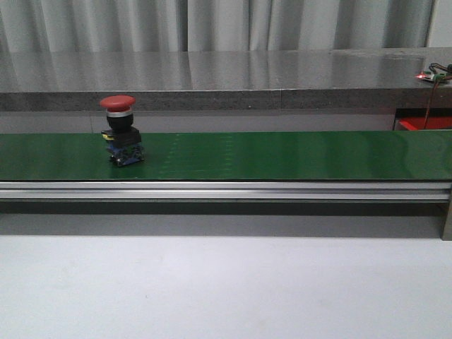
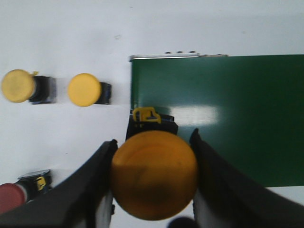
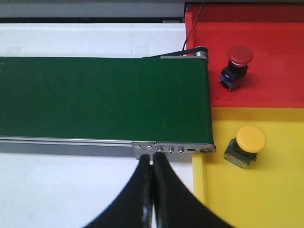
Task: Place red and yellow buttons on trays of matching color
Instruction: 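Set the yellow button on the belt and open the left gripper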
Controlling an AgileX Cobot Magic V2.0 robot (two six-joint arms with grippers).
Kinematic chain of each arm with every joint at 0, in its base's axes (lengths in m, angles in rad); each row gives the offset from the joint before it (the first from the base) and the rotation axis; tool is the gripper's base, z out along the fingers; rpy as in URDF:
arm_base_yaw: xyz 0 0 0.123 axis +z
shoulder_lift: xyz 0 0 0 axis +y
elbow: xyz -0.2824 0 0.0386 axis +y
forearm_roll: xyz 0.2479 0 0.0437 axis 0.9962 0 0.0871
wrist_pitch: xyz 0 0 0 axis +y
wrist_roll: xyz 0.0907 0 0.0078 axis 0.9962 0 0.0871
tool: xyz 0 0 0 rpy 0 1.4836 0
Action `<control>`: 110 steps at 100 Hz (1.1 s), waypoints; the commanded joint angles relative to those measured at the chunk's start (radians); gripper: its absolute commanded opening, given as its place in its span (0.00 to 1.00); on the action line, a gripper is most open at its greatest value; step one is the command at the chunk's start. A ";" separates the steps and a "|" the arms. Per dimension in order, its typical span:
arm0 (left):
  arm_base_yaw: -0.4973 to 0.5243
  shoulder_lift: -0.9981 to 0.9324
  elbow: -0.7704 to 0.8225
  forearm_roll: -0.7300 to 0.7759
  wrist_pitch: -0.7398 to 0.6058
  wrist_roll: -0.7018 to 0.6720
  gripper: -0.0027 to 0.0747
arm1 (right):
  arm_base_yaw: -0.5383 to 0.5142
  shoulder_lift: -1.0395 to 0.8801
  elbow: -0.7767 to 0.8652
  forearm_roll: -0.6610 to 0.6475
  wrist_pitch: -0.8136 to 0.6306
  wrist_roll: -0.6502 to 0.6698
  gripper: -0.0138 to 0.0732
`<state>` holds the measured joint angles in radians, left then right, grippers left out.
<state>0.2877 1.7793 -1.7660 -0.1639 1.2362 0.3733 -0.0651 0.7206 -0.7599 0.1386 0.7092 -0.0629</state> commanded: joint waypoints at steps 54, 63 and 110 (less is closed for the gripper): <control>-0.127 0.072 -0.028 0.046 -0.057 0.005 0.20 | 0.000 -0.005 -0.025 0.003 -0.063 -0.007 0.08; -0.127 0.103 -0.028 0.036 -0.040 0.010 0.22 | 0.000 -0.005 -0.025 0.003 -0.063 -0.007 0.08; -0.127 0.131 -0.049 -0.014 0.004 0.009 0.76 | 0.000 -0.005 -0.025 0.003 -0.063 -0.007 0.08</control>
<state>0.1647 1.9743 -1.7786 -0.1374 1.2362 0.3839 -0.0651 0.7206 -0.7599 0.1386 0.7092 -0.0629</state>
